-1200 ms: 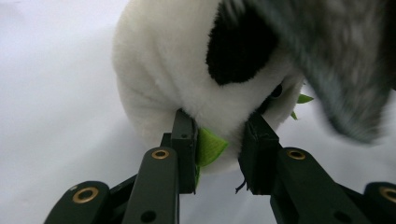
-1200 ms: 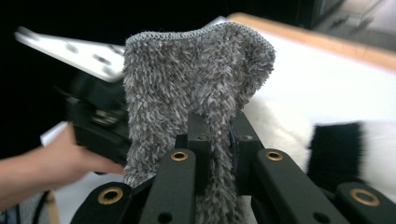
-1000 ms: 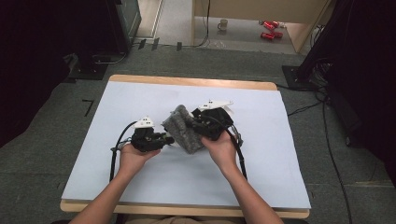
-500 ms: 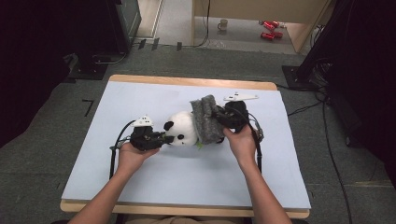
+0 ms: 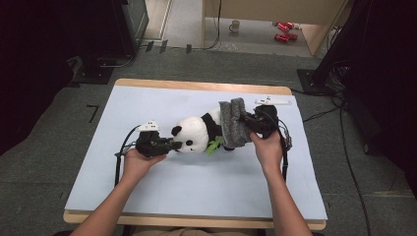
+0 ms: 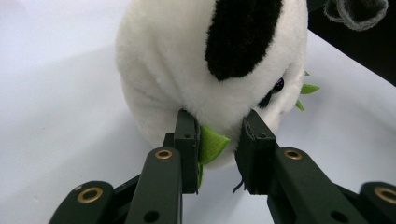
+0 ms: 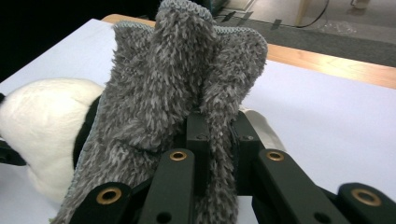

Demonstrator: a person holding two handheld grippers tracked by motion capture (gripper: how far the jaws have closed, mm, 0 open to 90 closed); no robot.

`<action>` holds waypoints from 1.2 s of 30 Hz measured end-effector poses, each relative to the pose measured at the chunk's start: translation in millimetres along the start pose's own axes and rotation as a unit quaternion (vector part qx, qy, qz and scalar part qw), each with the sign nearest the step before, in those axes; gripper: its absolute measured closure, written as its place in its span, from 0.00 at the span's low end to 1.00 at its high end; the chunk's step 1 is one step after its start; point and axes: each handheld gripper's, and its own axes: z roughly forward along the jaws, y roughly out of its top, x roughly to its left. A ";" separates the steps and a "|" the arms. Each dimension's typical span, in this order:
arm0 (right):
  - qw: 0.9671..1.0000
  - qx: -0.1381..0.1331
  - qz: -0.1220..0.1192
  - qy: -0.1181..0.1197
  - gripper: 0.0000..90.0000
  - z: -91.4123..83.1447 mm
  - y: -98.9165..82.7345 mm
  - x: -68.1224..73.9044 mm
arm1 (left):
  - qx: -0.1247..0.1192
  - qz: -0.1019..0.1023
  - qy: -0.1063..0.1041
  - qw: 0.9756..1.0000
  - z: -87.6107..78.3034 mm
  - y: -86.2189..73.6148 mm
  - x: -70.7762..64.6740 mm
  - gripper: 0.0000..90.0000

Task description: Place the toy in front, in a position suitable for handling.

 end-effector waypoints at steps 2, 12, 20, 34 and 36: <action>1.000 -0.003 0.007 -0.003 0.91 -3.5 -0.4 -4.1 | 0.002 -0.001 -0.001 1.000 -0.1 0.1 1.6 0.81; 0.997 -0.034 0.025 0.069 0.92 -23.0 7.3 0.0 | -0.003 -0.005 -0.046 0.999 -7.5 8.1 0.1 0.88; 0.990 -0.045 -0.023 0.130 0.92 -45.3 25.9 47.9 | 0.019 0.004 -0.079 0.997 -26.3 10.4 -13.1 0.89; 0.990 0.020 -0.052 0.129 0.92 5.5 5.3 69.0 | 0.025 -0.001 -0.027 0.999 -21.1 1.1 9.0 0.87; 0.991 0.022 -0.050 0.122 0.92 14.0 0.4 64.2 | 0.023 -0.001 -0.021 1.000 -19.2 0.4 11.6 0.86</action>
